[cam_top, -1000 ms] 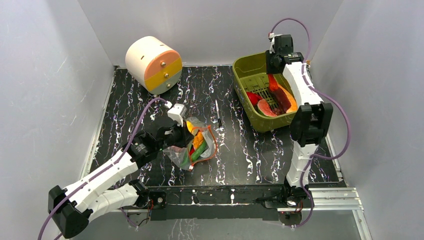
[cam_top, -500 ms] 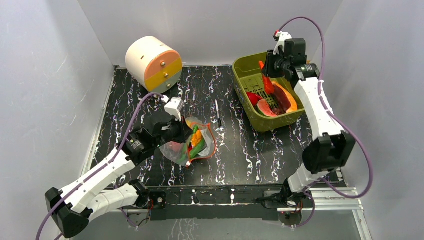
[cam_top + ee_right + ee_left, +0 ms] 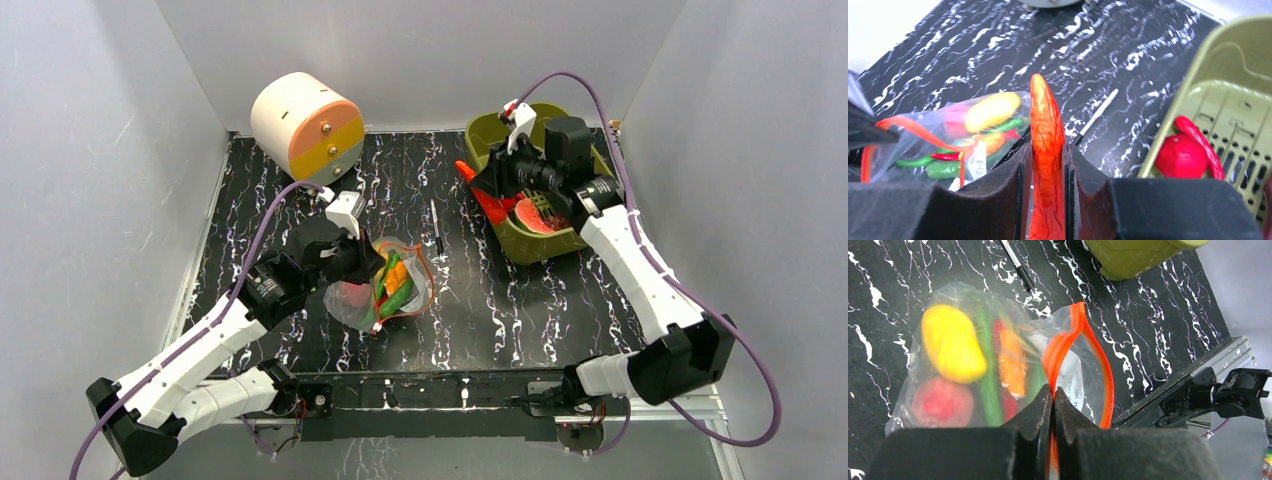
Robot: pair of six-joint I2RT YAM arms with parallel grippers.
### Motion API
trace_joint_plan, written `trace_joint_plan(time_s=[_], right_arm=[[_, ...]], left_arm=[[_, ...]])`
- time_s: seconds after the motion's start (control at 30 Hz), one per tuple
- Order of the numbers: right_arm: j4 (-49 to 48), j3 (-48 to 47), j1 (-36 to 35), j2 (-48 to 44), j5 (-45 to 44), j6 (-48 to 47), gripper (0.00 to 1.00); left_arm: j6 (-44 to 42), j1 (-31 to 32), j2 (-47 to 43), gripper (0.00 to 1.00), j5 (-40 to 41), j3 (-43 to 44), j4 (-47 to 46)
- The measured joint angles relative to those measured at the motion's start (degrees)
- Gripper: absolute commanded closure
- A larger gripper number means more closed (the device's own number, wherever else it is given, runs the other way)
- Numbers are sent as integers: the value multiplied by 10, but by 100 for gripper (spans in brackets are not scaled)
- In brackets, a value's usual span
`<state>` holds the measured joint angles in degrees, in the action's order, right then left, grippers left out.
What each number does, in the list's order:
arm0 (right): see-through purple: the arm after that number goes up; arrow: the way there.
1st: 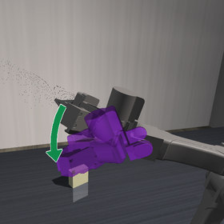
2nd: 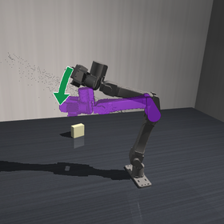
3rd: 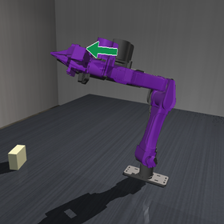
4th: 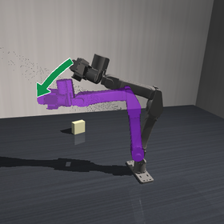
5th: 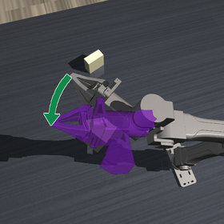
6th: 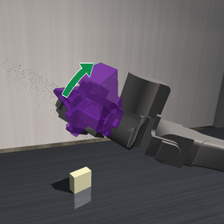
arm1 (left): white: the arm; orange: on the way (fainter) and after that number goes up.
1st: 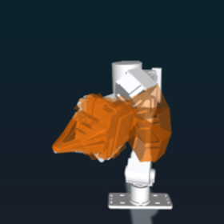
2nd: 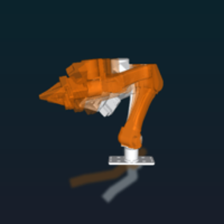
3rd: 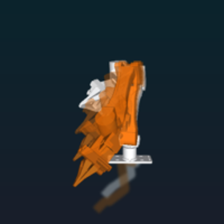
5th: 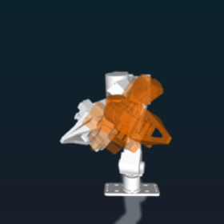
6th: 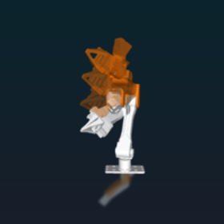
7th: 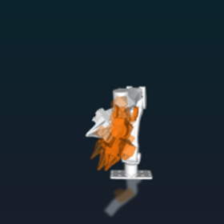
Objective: Place the food in the zip-top bag and seal the zipper
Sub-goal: Place the fake vegetable in the zipper food storage bag.
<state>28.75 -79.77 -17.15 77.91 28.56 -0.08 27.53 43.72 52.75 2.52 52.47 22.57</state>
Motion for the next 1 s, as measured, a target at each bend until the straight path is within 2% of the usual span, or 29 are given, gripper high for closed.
trace_joint_plan(time_s=[0.37, 0.77, 1.0], right_arm=[[-82, 103, -47, -109, 136, -65, 88], [-94, 132, -111, -124, 286, -137, 88], [-95, 132, -190, -122, 314, -177, 88]], left_arm=[[10, 0, -7, 100, -19, 11, 25], [11, 0, -21, 100, -40, 14, 24], [10, 0, -29, 100, -63, 14, 23]])
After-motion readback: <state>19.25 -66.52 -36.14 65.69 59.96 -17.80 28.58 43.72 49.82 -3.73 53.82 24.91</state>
